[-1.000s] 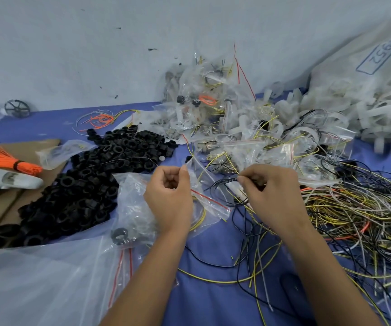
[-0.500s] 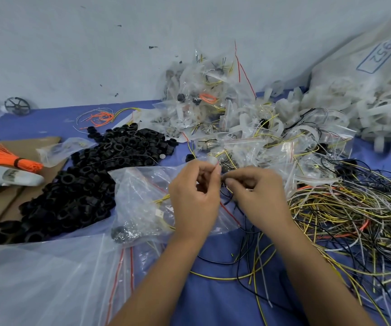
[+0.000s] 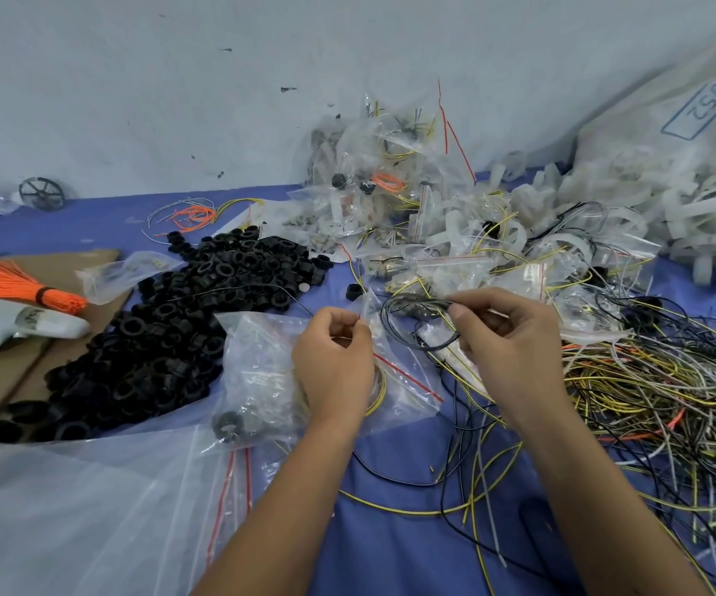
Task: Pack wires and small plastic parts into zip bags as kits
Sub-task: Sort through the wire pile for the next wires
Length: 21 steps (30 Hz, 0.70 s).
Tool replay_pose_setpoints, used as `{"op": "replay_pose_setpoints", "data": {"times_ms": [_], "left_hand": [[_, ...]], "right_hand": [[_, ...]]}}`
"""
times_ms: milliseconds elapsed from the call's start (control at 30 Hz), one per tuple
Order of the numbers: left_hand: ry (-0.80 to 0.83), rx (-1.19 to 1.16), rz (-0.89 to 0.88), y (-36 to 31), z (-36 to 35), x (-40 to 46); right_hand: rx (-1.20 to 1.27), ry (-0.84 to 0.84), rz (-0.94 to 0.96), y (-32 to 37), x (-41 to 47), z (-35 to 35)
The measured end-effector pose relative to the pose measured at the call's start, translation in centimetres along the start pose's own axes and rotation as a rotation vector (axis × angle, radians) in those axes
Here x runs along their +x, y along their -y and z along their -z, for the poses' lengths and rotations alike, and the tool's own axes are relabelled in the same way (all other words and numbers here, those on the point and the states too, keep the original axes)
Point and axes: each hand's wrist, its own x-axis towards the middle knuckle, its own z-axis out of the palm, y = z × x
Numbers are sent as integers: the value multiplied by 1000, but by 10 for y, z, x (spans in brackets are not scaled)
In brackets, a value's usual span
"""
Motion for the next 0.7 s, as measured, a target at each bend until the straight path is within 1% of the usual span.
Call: {"op": "replay_pose_setpoints", "data": {"times_ms": [67, 133, 200, 300, 367, 467, 500, 567, 700], "left_hand": [[1, -19, -14, 0, 0, -1], [-16, -41, -48, 0, 0, -1], [-33, -74, -83, -2, 0, -2], [-47, -115, -115, -3, -1, -2], [-55, -135, -134, -4, -1, -2], [-51, -140, -194, -4, -1, -3], [-37, -140, -228, -5, -1, -4], [-2, -130, -327, -8, -2, -7], [75, -67, -534, -16, -7, -17]], "right_hand": [[-272, 29, 128, -1, -1, 2], [-452, 34, 191, -4, 0, 5], [-564, 32, 234, -5, 1, 7], [-622, 26, 262, -7, 2, 9], [-587, 70, 245, -5, 2, 9], [-407, 220, 168, -1, 2, 6], [-389, 254, 165, 0, 0, 4], [-378, 283, 150, -1, -2, -2], [-139, 333, 6, -6, -6, -13]]}}
